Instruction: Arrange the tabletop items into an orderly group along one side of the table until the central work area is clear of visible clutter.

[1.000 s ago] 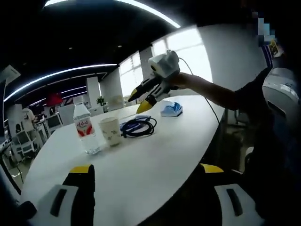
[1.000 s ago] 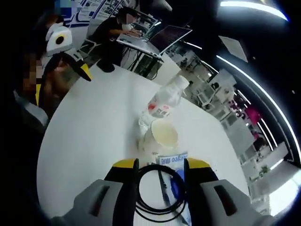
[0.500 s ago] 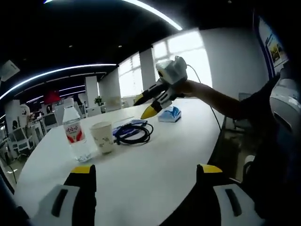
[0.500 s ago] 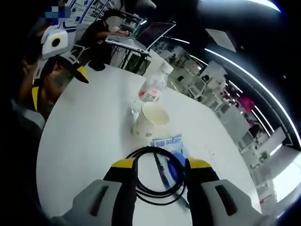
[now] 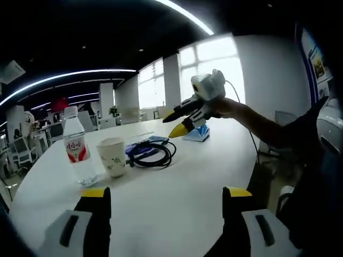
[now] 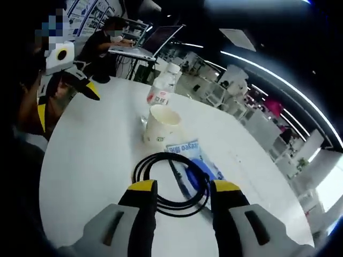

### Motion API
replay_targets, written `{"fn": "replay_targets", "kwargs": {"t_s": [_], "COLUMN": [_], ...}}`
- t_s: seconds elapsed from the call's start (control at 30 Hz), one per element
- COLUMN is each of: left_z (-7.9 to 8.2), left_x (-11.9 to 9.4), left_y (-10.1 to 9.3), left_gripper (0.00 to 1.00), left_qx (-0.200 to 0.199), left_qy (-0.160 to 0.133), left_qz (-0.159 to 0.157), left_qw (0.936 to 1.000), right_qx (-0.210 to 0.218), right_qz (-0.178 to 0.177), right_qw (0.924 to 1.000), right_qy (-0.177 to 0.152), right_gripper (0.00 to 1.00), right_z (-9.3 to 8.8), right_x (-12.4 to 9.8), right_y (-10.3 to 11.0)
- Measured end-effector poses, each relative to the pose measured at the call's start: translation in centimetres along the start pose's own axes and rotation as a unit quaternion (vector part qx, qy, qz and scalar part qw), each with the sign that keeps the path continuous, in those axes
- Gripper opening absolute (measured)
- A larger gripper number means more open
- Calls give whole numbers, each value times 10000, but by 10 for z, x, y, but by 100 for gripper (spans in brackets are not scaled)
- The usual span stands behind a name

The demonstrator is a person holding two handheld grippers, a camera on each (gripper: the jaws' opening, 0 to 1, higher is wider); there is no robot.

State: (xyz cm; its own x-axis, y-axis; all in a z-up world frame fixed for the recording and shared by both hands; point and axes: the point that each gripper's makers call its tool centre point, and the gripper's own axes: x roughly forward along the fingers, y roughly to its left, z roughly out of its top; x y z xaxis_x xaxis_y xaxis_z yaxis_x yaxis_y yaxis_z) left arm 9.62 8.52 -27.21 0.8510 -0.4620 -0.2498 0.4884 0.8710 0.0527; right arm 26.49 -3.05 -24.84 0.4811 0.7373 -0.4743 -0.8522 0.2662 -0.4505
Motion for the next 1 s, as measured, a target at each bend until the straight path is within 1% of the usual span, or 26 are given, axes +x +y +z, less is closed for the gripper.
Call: {"fn": "replay_targets", "kwargs": {"t_s": [0.07, 0.17, 0.23, 0.33, 0.43, 0.57, 0.7, 0.83, 1.0], "left_z": [2, 5, 7, 10, 13, 16, 17, 17, 18], "left_x": [5, 12, 16, 22, 29, 37, 43, 50, 60], "left_y": [-2, -2, -1, -3, -4, -7, -7, -5, -7], "left_gripper": [85, 85, 84, 83, 82, 81, 81, 80, 80], "left_qx": [-36, -84, -124, -159, -187, -195, -182, -265, -308], "left_qy": [-44, -63, -96, -120, -137, -137, -123, -120, -90], "left_qz": [-22, -1, 3, -34, -50, -97, -109, -94, -160], "left_qw": [10000, 9999, 9999, 9998, 9997, 9997, 9997, 9995, 9994], "right_qx": [129, 219, 390, 489, 785, 1051, 1031, 1066, 1181], "right_qz": [16, -36, -70, -122, -209, -184, -201, -194, -215], "right_qw": [9999, 9997, 9991, 9986, 9963, 9934, 9935, 9931, 9920], "right_qy": [-43, -92, -166, -185, -295, -430, -429, -444, -388], "right_gripper": [37, 37, 37, 36, 35, 34, 34, 34, 34], "right_z": [-5, -10, -14, -20, -23, -26, -26, -27, -35], "right_x": [-1, -2, -3, -3, -2, -1, 0, 0, 5], "right_y": [0, -2, -3, -4, -8, -12, -15, -17, -20]}}
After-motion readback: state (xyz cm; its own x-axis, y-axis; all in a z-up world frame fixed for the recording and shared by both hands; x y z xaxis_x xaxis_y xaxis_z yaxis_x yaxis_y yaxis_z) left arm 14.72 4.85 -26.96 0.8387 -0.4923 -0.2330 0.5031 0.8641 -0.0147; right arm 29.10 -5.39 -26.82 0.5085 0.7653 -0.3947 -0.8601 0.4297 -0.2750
